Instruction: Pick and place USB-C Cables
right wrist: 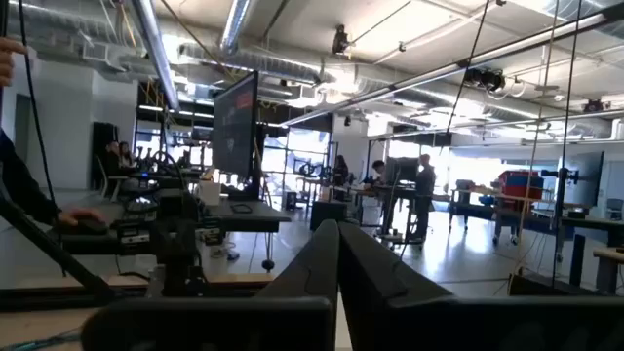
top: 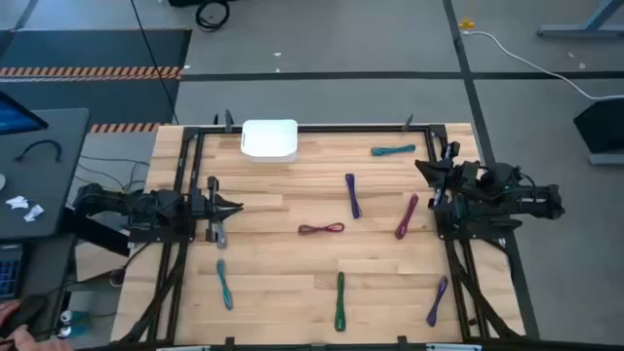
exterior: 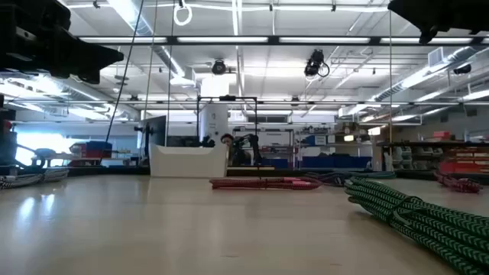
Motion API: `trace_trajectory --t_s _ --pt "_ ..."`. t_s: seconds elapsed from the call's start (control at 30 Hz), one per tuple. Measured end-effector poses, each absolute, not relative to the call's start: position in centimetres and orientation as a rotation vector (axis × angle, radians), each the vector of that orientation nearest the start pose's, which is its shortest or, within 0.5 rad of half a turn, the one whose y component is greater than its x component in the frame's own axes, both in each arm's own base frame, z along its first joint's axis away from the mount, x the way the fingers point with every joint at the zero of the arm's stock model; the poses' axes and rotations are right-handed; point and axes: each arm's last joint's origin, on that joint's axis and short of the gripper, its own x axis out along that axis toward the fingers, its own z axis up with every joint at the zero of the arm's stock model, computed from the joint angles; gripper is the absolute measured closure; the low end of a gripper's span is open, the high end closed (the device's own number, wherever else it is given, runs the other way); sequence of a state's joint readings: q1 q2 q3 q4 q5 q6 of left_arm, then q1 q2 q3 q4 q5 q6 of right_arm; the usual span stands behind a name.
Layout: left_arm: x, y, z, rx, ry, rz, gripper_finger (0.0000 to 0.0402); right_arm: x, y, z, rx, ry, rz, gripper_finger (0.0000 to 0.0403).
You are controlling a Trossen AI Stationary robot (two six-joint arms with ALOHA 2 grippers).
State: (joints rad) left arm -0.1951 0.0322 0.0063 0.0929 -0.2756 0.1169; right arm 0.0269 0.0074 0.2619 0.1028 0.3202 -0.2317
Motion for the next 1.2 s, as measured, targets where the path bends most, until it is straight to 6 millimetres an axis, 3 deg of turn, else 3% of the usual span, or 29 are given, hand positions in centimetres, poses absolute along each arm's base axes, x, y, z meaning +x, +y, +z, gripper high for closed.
trace_trajectory --t_s 1.07,1.2 --pt "9.77 -1.12 17.21 0.101 -0.061 0.085 0.0373 6.74 -0.73 25.85 -0.166 -0.318 -0.329 0.0389" --pt "9.71 -1.09 17.92 0.073 -0.134 0.090 0.0367 6.74 -0.73 25.87 -0.166 -0.318 -0.330 0.0389"
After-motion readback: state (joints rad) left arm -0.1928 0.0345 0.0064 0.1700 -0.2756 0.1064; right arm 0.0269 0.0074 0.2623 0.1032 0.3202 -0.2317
